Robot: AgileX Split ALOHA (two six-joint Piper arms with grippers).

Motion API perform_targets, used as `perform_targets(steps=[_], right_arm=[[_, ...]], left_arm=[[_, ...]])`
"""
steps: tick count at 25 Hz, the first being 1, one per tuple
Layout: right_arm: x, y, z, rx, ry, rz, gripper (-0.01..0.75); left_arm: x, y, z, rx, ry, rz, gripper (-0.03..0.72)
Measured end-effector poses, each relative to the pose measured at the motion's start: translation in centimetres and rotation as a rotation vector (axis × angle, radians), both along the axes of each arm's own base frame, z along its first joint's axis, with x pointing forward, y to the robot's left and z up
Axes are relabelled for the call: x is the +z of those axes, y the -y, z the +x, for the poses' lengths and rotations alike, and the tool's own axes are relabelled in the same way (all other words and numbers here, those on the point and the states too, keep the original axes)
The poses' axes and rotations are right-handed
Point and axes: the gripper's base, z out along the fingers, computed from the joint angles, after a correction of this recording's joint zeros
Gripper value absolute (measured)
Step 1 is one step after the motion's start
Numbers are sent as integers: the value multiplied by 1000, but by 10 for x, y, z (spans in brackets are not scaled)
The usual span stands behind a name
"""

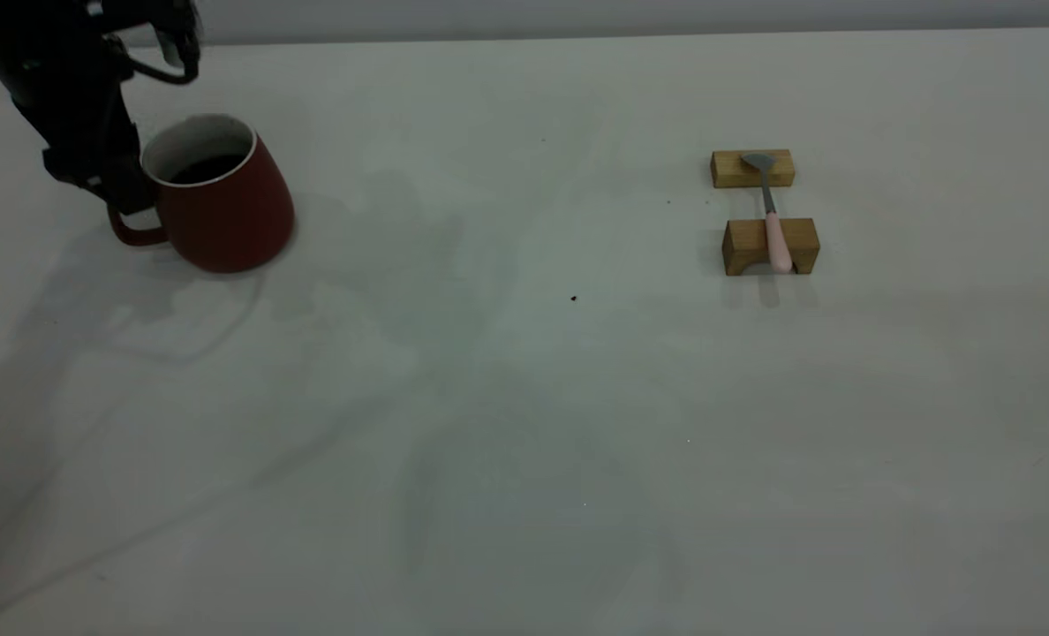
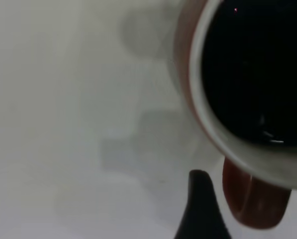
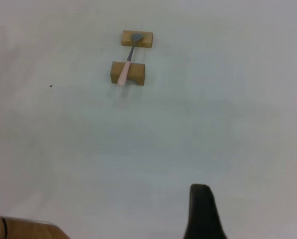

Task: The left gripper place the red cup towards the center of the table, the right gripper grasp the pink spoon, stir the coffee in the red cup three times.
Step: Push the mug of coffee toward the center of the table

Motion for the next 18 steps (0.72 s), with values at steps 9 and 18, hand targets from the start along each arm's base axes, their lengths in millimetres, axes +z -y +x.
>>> perform_targets(steps=[9, 18], right_arm=[[0, 0, 0, 0, -1, 0, 562], [0, 0, 0, 0, -1, 0, 562]], left_arm=[[-12, 0, -1, -30, -13, 6, 457], [-12, 1, -1, -27, -19, 5, 205]])
